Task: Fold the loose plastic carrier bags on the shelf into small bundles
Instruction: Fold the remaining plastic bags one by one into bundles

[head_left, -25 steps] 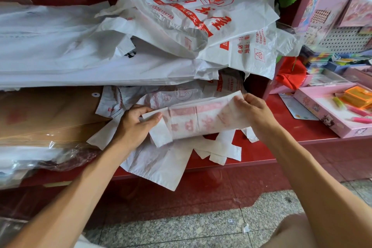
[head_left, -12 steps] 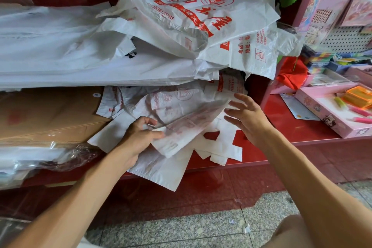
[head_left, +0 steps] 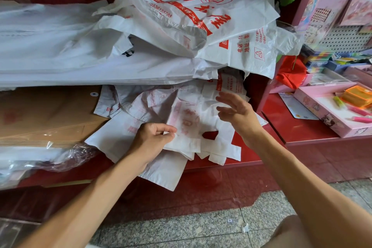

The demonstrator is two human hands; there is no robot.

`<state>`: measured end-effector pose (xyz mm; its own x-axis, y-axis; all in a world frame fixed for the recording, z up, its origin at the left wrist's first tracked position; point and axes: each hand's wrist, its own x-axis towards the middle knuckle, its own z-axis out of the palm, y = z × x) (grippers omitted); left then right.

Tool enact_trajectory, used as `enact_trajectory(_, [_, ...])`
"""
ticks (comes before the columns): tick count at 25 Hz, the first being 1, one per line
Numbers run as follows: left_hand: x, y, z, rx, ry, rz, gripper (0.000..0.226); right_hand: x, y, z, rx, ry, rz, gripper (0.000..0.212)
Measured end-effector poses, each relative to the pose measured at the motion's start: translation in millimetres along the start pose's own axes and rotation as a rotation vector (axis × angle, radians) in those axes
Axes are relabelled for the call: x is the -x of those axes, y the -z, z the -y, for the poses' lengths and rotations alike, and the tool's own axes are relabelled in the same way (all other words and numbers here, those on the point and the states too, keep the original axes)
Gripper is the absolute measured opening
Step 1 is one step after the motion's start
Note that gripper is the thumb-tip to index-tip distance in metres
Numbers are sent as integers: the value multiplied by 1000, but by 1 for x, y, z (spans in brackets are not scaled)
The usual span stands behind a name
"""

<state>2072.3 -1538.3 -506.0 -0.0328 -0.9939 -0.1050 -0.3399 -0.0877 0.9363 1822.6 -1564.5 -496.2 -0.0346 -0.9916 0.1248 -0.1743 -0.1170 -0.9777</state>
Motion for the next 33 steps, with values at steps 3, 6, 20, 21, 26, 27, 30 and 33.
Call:
enact_trajectory(3, [3, -1, 0, -17, 93, 151, 27, 10, -10, 10, 422, 168, 223, 35])
enact_trajectory(6, [7, -6, 2, -91, 91, 315, 61, 29, -28, 18, 709, 170, 600, 48])
enact_trajectory(20, [-4, -4, 8, -418, -283, 9, 47, 36, -37, 13, 798, 156, 505, 47])
enact_trajectory(21, [-4, -2, 8, -402, -239, 38, 43, 33, -37, 12, 759, 176, 444, 34])
enact_trajectory(26, [-2, -3, 9, -460, -107, 112, 25, 18, -33, 2, 616, 16, 245, 7])
enact_trajectory(27, [-3, -2, 11, -480, -93, 91, 31, 16, -34, -2, 622, 5, 245, 12])
enact_trajectory(30, [-5, -4, 13, -508, -49, 53, 37, 15, -39, -11, 664, 41, 198, 24])
enact_trajectory(33, [-3, -7, 10, -515, -20, -28, 27, 12, -44, -15, 676, 85, 173, 24])
